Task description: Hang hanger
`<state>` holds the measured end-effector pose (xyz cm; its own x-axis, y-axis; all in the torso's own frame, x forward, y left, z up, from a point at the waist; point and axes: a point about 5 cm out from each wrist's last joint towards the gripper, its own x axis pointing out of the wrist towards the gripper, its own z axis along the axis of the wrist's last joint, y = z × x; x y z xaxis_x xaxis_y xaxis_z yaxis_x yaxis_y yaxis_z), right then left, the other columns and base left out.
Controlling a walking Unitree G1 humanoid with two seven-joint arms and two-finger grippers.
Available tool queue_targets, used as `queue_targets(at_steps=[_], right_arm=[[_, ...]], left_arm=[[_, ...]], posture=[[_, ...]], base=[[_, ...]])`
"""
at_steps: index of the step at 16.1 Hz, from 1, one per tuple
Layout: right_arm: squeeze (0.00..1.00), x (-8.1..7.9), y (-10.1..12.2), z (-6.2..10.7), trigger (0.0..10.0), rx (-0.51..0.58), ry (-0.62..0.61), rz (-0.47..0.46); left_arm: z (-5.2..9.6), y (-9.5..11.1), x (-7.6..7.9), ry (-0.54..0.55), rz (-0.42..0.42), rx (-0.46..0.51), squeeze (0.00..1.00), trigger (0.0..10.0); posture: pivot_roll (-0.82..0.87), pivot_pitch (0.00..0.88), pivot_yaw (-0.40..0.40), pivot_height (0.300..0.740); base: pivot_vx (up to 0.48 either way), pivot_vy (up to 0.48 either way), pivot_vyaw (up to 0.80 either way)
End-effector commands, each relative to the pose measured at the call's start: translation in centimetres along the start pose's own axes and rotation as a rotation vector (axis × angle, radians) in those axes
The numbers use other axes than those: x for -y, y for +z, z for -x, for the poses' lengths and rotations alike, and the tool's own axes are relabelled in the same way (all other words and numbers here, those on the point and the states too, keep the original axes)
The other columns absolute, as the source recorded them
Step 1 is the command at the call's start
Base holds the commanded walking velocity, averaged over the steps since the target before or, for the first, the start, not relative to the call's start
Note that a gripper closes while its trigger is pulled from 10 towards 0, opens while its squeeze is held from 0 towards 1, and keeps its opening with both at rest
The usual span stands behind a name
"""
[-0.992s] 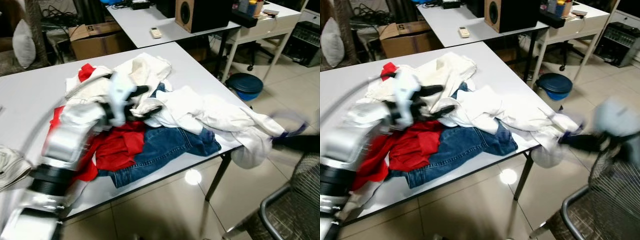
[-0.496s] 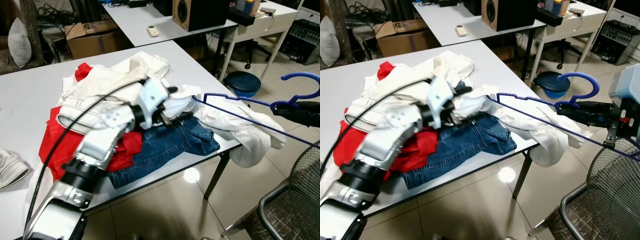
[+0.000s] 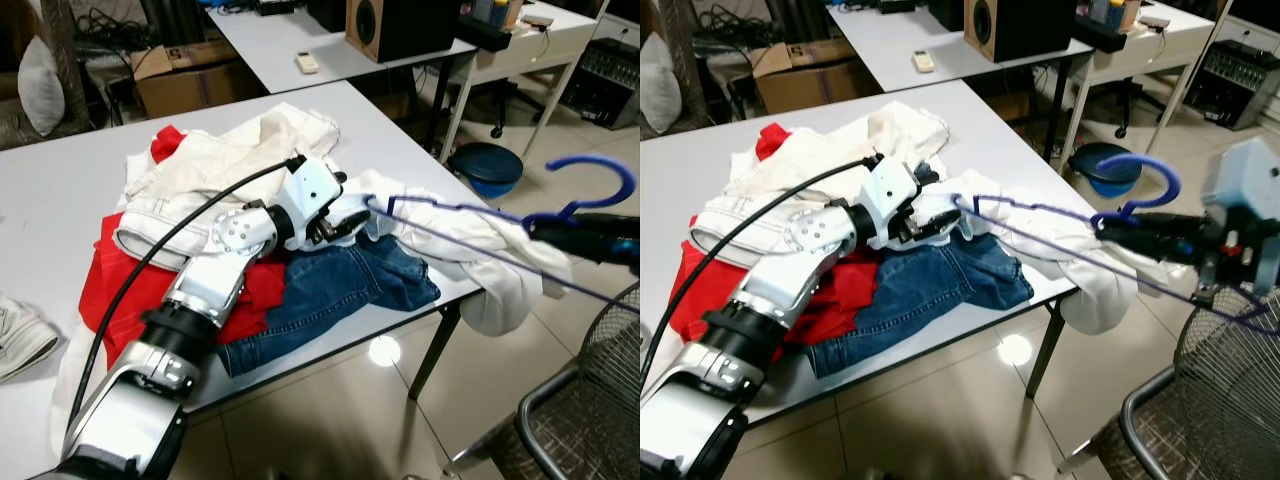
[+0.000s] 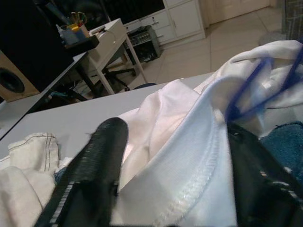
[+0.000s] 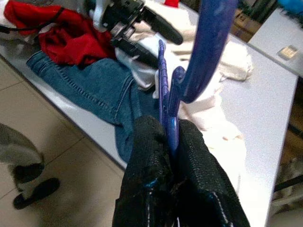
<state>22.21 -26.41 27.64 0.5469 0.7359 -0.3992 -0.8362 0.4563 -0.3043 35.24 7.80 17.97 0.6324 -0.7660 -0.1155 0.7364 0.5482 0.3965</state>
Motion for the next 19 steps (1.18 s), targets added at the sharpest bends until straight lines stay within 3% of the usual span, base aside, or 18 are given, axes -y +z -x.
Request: queue_targets(at_steps=[1, 6, 7, 8, 9, 11, 13, 15, 16, 17, 18, 19], right_arm=[[0.0, -0.3, 0.0, -0.3, 10.0, -0.005, 0.011, 0.006], [0.0, -0.8, 0.2, -0.3, 10.0, 0.009, 0.037, -0.001], [0.0, -0.9, 0.4, -0.3, 10.0, 0.03, 0.042, -0.005], [0.0, -0.9, 0.6, -0.3, 10.0, 0.055, 0.04, -0.009], [0.0, -0.9, 0.8, -0.5, 10.0, 0.078, 0.039, -0.011], [0.0, -0.3, 1.0, -0.9, 10.0, 0.13, 0.019, -0.025], [0.0, 0.1, 1.2, -1.1, 10.0, 0.169, -0.007, -0.041], [0.0, 1.1, 1.3, -1.4, 10.0, 0.187, -0.114, -0.076], [0.0, 1.6, 1.2, -2.0, 10.0, 0.212, -0.171, -0.116], [0.0, 1.5, 1.2, -2.5, 10.0, 0.235, -0.184, -0.125], [0.0, 1.3, 1.5, -3.9, 10.0, 0.289, -0.214, -0.145], [0.0, 1.3, 1.7, -5.6, 10.0, 0.346, -0.295, -0.213]], left_arm=[[0.1, 0.5, -0.8, 0.024, -0.018, 0.011, 0.0, 0.0], [0.6, -0.7, -2.8, 0.097, -0.04, -0.082, 0.0, 0.0], [0.9, -1.1, -2.7, 0.045, -0.009, -0.115, 0.0, 1.1], [1.9, -1.6, -1.6, -0.157, 0.005, -0.154, 0.0, 10.0], [3.3, -2.0, -1.2, -0.297, -0.003, -0.196, 0.0, 10.0], [5.1, -1.8, -1.7, -0.415, 0.044, -0.196, 0.0, 10.0], [5.5, -0.9, -2.0, -0.425, 0.078, -0.133, 0.0, 10.0], [6.4, 0.3, -2.9, -0.41, 0.163, -0.044, 0.0, 10.0], [6.8, 0.7, -4.1, -0.328, 0.217, 0.027, 0.32, 10.0], [6.9, 0.9, -4.7, -0.264, 0.242, 0.07, 1.0, 10.0], [7.3, 1.2, -5.6, -0.16, 0.293, 0.155, 1.0, 10.0], [8.0, 1.2, -6.1, -0.045, 0.294, 0.169, 1.0, 10.0]], posture=[[-0.1, 0.02, 0.065, 0.74], [-0.09, 0.015, 0.06, 0.74], [-0.09, 0.015, 0.06, 0.74], [-0.09, 0.013, 0.06, 0.74], [-0.09, 0.013, 0.06, 0.74], [-0.08, 0.012, 0.058, 0.74], [-0.08, 0.012, 0.058, 0.74], [-0.06, 0.01, 0.06, 0.74], [-0.07, 0.01, 0.068, 0.74], [-0.07, 0.01, 0.068, 0.74], [-0.08, 0.009, 0.075, 0.74], [-0.09, 0.01, 0.079, 0.74]], base=[[0.0, 0.0, 0.0], [0.0, 0.0, 0.0], [0.0, 0.0, 0.0], [0.0, 0.0, 0.0], [0.0, 0.0, 0.0], [0.0, 0.0, 0.0], [0.0, 0.0, 0.0], [0.0, 0.0, 0.0], [0.0, 0.0, 0.0], [0.0, 0.0, 0.0], [0.0, 0.0, 0.0], [0.0, 0.0, 0.0]])
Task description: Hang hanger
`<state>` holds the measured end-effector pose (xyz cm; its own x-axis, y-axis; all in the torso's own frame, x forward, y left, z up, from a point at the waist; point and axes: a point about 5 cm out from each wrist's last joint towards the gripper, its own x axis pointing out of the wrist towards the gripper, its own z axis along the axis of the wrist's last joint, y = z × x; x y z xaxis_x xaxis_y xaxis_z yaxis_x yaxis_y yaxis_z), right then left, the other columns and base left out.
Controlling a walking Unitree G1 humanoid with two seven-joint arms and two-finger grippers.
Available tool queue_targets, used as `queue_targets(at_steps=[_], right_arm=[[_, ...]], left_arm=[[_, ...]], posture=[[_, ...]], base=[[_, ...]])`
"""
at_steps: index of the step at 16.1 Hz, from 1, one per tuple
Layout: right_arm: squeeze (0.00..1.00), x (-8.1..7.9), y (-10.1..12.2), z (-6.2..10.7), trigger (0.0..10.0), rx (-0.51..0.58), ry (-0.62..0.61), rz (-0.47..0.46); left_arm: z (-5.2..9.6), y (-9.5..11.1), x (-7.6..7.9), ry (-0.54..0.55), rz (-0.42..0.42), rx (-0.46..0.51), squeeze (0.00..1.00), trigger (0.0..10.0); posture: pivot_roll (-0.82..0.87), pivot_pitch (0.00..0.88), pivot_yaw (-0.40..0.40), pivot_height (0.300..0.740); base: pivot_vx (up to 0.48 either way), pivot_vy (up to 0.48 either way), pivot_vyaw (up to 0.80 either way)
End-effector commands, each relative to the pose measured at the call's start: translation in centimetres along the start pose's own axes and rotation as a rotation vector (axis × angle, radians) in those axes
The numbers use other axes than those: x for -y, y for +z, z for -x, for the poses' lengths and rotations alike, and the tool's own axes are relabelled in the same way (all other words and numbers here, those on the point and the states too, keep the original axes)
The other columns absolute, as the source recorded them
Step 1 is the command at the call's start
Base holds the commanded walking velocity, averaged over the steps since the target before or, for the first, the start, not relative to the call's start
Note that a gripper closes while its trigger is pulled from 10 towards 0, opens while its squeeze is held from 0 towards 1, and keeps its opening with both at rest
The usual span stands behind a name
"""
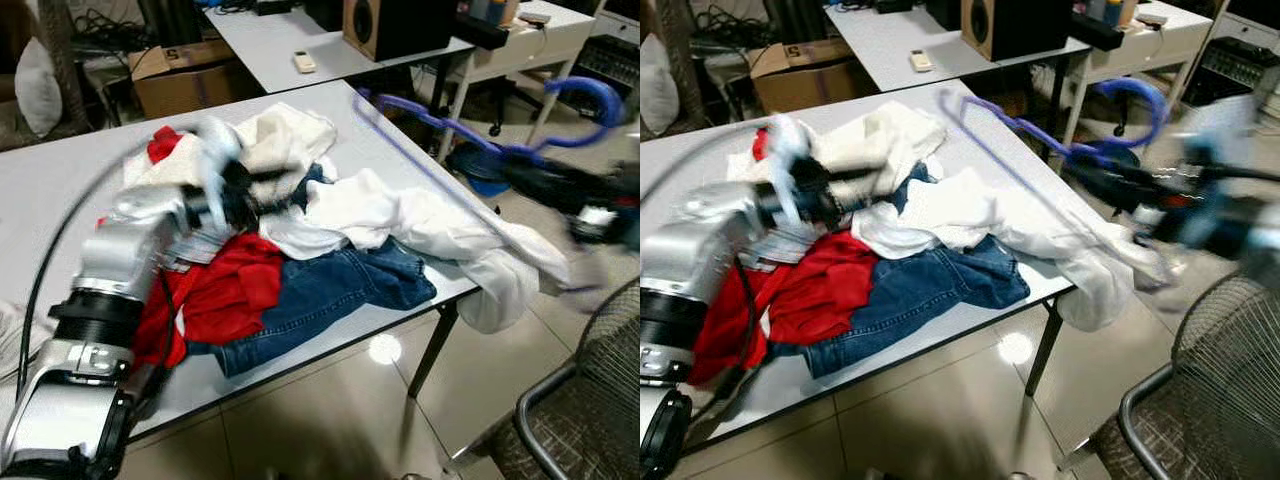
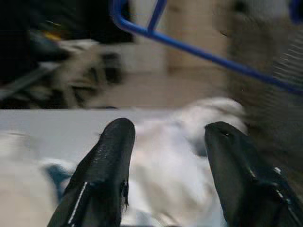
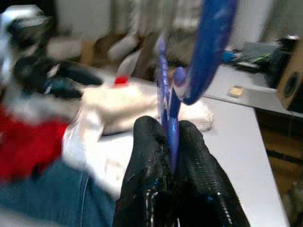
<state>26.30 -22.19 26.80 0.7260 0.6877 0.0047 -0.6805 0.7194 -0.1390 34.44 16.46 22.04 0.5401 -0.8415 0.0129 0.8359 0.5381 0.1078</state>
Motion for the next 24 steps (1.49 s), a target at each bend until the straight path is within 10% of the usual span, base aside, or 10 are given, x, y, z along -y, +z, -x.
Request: queue_targets(at_steps=[1, 5, 6, 7, 14, 18, 20, 24], right_arm=[[0.0, -0.8, -0.1, -1.4, 10.0, 0.001, -0.066, -0.038], [0.0, -4.5, -1.3, -4.7, 10.0, 0.124, -0.192, -0.057], [0.0, -4.8, -1.6, -4.8, 10.0, 0.134, -0.264, -0.08], [0.0, -5.1, -2.7, -4.8, 10.0, 0.108, -0.373, -0.117], [0.0, -7.6, -5.1, -5.2, 10.0, 0.104, -0.508, -0.19], [0.0, -8.3, -4.4, -5.0, 10.0, 0.125, -0.517, -0.103], [0.0, -8.9, -2.3, -5.7, 10.0, 0.068, -0.367, 0.125], [0.0, -8.0, -1.3, -5.1, 10.0, 0.152, -0.452, 0.012]], left_arm=[[0.9, 0.3, -0.2, 0.124, -0.044, 0.014, 1.0, 10.0], [2.8, 0.8, 1.2, 0.524, -0.145, 0.05, 0.82, 10.0], [3.1, 0.6, 2.1, 0.557, -0.128, 0.066, 0.29, 10.0], [3.4, -0.3, 3.4, 0.602, -0.099, 0.057, 0.0, 10.0], [3.6, -3.0, 6.4, 0.686, -0.061, 0.008, 0.0, 10.0], [2.8, -3.4, 6.6, 0.678, -0.057, -0.014, 0.0, 10.0], [2.6, -3.2, 6.9, 0.648, -0.085, -0.029, 0.0, 10.0], [3.0, -3.1, 7.1, 0.675, -0.073, -0.021, 0.0, 10.0]], posture=[[-0.09, 0.011, 0.083, 0.74], [-0.06, 0.01, 0.064, 0.74], [-0.05, 0.013, 0.056, 0.74], [-0.03, 0.032, 0.032, 0.74], [-0.05, 0.071, 0.015, 0.74], [-0.07, 0.075, 0.041, 0.74], [-0.07, 0.078, 0.037, 0.74], [-0.06, 0.066, 0.01, 0.74]], base=[[0.0, 0.0, 0.0], [0.0, 0.0, 0.0], [0.0, 0.0, 0.0], [0.0, 0.0, 0.0], [0.0, 0.166, 0.0], [0.0, 0.293, 0.0], [0.0, 0.292, 0.0], [0.0, 0.288, 0.0]])
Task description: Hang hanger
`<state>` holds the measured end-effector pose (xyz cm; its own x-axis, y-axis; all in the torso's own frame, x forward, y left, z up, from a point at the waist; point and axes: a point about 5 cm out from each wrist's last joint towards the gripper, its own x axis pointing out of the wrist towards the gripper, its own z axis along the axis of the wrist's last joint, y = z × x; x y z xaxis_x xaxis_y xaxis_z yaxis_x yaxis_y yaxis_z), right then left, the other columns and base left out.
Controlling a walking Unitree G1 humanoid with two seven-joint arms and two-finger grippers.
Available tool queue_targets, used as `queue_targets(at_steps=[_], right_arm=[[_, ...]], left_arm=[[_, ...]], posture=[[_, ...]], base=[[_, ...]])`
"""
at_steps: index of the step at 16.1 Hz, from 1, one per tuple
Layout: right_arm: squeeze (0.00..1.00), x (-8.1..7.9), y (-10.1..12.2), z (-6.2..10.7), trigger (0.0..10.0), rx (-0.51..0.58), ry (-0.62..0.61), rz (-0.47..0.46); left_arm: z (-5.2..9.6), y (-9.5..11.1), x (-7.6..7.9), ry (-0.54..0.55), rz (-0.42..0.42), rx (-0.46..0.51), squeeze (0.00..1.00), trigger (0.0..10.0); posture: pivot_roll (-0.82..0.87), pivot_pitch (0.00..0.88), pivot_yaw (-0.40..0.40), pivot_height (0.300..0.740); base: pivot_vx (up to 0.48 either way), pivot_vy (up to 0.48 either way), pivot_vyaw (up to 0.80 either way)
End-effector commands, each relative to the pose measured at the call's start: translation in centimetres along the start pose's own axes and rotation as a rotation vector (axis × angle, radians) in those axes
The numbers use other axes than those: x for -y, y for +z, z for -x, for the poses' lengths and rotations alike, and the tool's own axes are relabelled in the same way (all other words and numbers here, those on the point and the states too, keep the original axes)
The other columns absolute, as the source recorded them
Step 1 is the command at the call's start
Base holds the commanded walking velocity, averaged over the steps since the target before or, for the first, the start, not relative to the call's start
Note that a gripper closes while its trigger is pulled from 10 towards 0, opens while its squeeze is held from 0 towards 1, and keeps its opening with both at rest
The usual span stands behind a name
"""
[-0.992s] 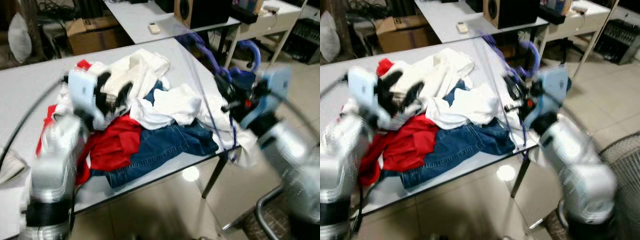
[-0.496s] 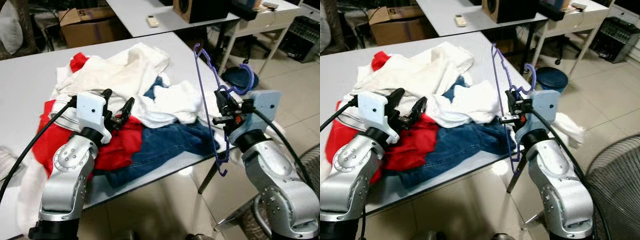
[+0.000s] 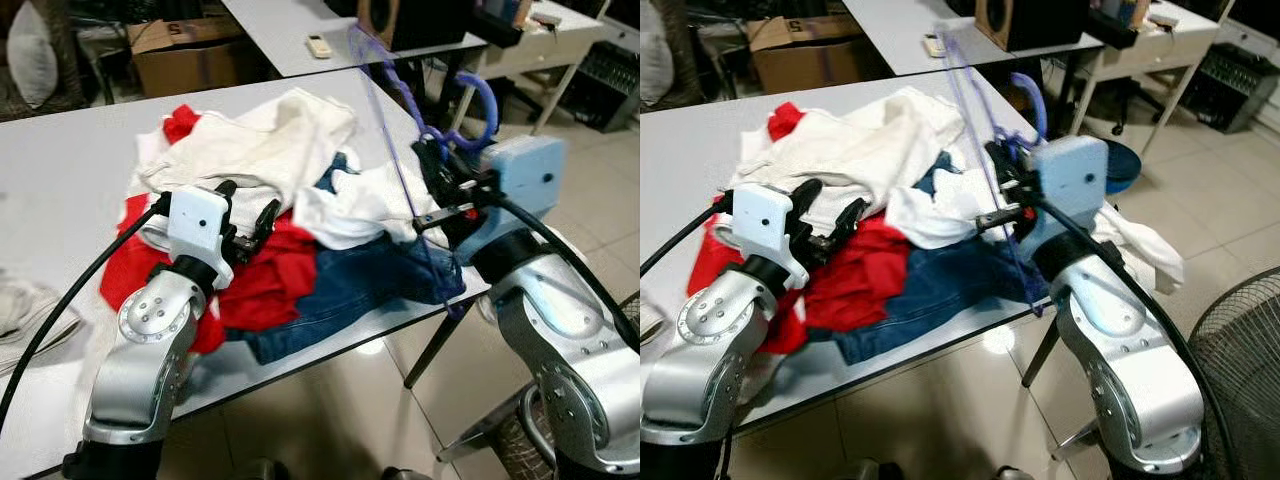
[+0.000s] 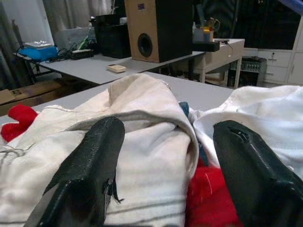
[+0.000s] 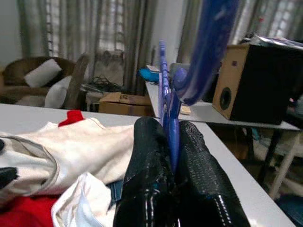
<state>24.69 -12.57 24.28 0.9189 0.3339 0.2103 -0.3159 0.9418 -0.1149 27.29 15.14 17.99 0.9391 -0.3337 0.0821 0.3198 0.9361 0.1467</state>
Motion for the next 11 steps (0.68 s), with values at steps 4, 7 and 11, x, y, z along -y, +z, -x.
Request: queue_targets(at_steps=[4, 7, 11], right_arm=[[0.0, 0.5, -1.7, 0.2, 10.0, -0.041, -0.033, -0.081], [0.0, -0.5, -3.1, 0.6, 10.0, -0.075, -0.012, -0.118], [0.0, -1.5, -3.1, 0.7, 10.0, -0.073, 0.033, -0.174]], left_arm=[[0.7, -0.1, 0.0, 0.033, 0.004, -0.021, 0.0, 10.0], [0.9, 0.1, -0.7, 0.041, -0.008, -0.027, 0.0, 10.0], [0.2, 0.9, -0.7, 0.026, -0.02, -0.001, 0.0, 10.0]], posture=[[-0.06, 0.074, -0.005, 0.74], [-0.05, 0.075, 0.006, 0.74], [-0.05, 0.067, 0.028, 0.74]], base=[[0.0, 0.286, 0.0], [0.0, 0.317, 0.0], [0.0, 0.361, 0.0]])
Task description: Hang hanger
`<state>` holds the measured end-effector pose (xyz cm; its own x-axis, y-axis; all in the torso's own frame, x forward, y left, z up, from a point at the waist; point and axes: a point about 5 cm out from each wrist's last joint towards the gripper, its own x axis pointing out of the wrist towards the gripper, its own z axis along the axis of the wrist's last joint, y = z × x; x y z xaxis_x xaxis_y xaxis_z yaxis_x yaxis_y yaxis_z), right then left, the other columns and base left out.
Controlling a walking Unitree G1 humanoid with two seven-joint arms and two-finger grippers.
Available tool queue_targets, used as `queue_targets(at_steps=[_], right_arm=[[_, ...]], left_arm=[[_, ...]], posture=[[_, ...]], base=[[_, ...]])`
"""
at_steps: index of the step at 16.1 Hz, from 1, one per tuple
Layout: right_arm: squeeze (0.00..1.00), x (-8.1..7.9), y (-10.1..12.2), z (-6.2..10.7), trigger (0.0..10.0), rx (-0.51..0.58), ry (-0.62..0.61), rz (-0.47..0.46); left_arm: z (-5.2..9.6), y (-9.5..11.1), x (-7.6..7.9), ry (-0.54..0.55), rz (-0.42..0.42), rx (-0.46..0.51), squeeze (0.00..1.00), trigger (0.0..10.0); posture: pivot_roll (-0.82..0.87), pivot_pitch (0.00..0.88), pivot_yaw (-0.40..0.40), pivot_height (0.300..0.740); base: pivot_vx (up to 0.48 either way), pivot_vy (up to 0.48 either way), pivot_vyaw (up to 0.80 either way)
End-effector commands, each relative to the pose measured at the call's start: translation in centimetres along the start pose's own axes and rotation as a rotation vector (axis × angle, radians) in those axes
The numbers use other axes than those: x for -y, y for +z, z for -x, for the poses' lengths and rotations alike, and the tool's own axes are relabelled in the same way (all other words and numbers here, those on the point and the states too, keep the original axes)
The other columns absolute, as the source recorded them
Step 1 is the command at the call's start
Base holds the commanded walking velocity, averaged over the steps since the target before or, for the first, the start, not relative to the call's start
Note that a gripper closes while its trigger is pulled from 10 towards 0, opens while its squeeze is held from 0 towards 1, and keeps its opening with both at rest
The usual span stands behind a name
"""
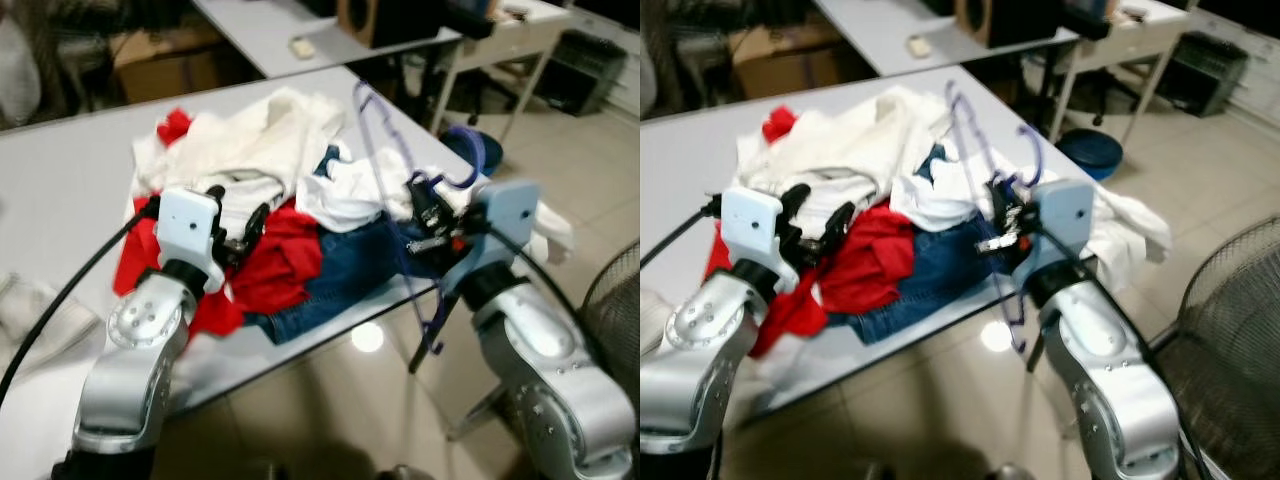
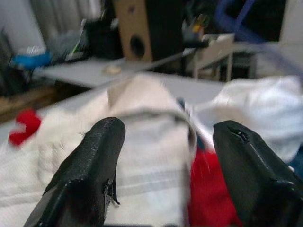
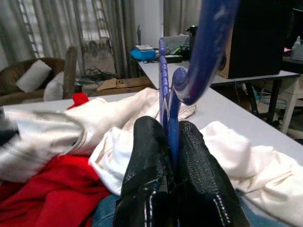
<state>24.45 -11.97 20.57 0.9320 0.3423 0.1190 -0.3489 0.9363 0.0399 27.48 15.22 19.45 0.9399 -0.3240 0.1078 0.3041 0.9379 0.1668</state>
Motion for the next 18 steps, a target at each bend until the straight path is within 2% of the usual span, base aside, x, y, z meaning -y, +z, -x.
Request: queue_targets(at_steps=[1, 4, 6, 8, 10, 18], right_arm=[[0.0, -0.4, 0.2, 0.0, 10.0, 0.021, 0.025, 0.015], [0.0, -0.1, 0.8, -0.5, 10.0, 0.052, 0.009, -0.006], [0.0, -0.3, 1.0, -0.6, 10.0, 0.064, 0.042, 0.023], [0.0, -0.5, 1.4, -0.8, 10.0, 0.081, 0.065, 0.034], [0.0, -0.8, 1.8, -1.1, 10.0, 0.089, 0.091, 0.045], [0.0, -1.7, 1.4, -1.4, 10.0, 0.071, 0.158, 0.013]], left_arm=[[0.0, 0.1, -0.5, 0.009, -0.001, -0.004, 0.0, 10.0], [-0.8, 1.2, -1.3, 0.031, 0.008, 0.026, 0.0, 10.0], [-0.9, 1.1, -1.9, 0.057, -0.01, 0.013, 0.0, 10.0], [-0.9, 1.3, -2.5, 0.093, 0.021, 0.02, 0.0, 10.0], [-0.8, 0.9, -3.3, 0.147, -0.002, -0.004, 0.0, 10.0], [-0.2, 0.4, -3.4, 0.167, -0.013, -0.032, 0.0, 10.0]], posture=[[-0.05, 0.059, 0.032, 0.74], [-0.06, 0.039, 0.039, 0.74], [-0.06, 0.029, 0.036, 0.74], [-0.06, 0.019, 0.03, 0.74], [-0.05, 0.016, 0.028, 0.74], [-0.03, 0.0, 0.015, 0.74]], base=[[0.0, 0.356, 0.0], [0.0, 0.361, 0.0], [0.0, 0.36, 0.0], [0.0, 0.36, 0.0], [0.0, 0.36, 0.0], [0.0, 0.364, 0.0]])
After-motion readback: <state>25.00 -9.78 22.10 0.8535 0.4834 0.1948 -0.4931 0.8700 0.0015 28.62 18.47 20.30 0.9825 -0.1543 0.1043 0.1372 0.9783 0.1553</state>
